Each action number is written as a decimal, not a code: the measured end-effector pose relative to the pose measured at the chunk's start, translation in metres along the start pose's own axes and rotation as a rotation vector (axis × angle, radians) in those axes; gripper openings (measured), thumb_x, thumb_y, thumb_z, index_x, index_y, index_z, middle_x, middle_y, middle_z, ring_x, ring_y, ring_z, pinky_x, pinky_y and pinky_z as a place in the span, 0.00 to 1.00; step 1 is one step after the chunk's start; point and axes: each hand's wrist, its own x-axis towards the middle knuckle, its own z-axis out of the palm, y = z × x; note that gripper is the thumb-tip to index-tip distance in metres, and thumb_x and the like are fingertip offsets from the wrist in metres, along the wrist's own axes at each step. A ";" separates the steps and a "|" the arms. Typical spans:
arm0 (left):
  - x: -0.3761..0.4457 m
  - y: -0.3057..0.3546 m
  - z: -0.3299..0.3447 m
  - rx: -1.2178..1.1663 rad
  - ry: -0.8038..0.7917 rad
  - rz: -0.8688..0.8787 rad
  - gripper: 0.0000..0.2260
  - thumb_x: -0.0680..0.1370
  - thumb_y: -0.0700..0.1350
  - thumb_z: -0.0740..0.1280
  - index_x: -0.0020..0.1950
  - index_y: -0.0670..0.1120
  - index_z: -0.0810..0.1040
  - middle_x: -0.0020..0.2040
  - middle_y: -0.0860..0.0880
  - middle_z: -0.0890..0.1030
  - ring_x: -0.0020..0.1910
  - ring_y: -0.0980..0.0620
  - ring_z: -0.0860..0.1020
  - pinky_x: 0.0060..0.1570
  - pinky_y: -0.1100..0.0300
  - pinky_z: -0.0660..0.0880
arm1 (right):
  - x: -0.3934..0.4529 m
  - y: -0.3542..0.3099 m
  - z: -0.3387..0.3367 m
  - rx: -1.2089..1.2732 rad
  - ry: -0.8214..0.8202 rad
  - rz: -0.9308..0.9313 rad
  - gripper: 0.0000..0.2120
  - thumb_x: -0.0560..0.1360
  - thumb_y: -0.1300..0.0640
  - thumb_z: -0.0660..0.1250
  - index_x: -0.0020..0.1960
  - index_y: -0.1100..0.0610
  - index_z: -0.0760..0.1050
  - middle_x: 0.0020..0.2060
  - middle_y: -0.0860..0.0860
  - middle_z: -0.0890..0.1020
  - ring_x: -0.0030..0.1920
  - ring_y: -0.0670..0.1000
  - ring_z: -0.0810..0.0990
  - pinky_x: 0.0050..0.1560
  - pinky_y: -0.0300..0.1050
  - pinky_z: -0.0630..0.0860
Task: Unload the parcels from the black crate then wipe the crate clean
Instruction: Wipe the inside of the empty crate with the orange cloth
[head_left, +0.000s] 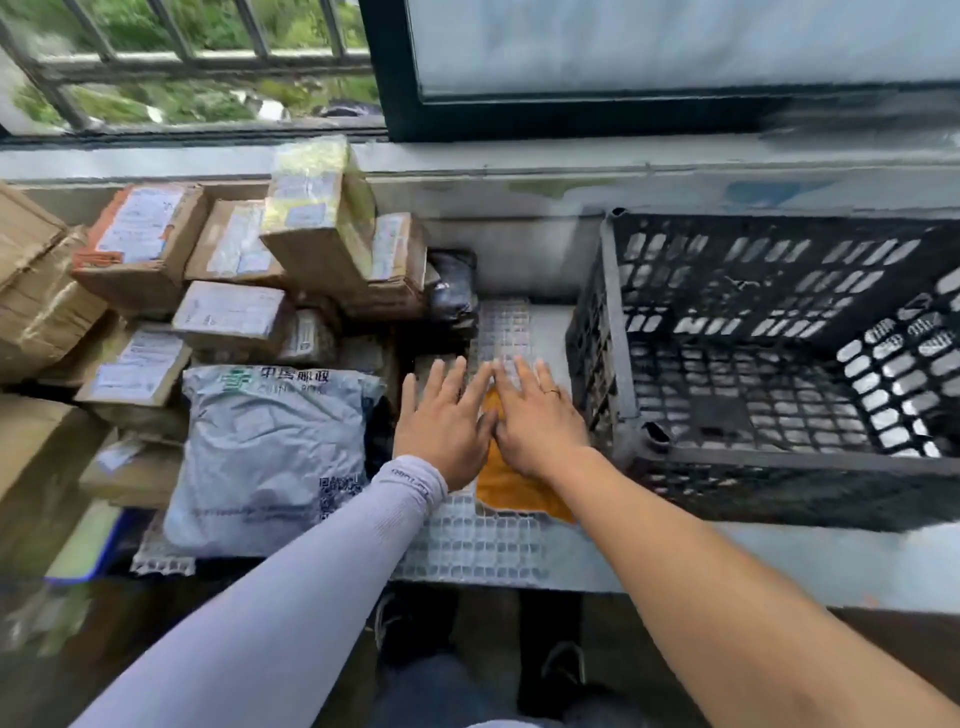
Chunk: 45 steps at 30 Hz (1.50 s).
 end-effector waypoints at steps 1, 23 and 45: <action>-0.005 0.002 0.011 0.017 -0.025 -0.021 0.28 0.86 0.60 0.49 0.85 0.56 0.47 0.85 0.49 0.49 0.84 0.44 0.46 0.79 0.38 0.42 | -0.003 0.005 0.009 0.013 -0.018 -0.008 0.34 0.84 0.46 0.54 0.84 0.48 0.41 0.84 0.53 0.43 0.83 0.60 0.42 0.81 0.61 0.51; 0.003 -0.013 0.134 0.137 -0.463 0.234 0.45 0.80 0.62 0.60 0.83 0.46 0.33 0.84 0.47 0.36 0.83 0.48 0.37 0.80 0.43 0.36 | -0.002 0.039 0.120 -0.066 -0.421 0.026 0.47 0.81 0.37 0.59 0.81 0.51 0.28 0.77 0.56 0.24 0.79 0.63 0.29 0.80 0.64 0.39; -0.004 -0.009 0.106 0.003 -0.260 0.072 0.33 0.84 0.46 0.61 0.85 0.49 0.46 0.85 0.49 0.52 0.84 0.46 0.51 0.81 0.43 0.48 | -0.016 0.007 0.071 -0.009 -0.196 0.051 0.33 0.81 0.70 0.56 0.83 0.60 0.51 0.84 0.53 0.49 0.81 0.57 0.58 0.74 0.54 0.66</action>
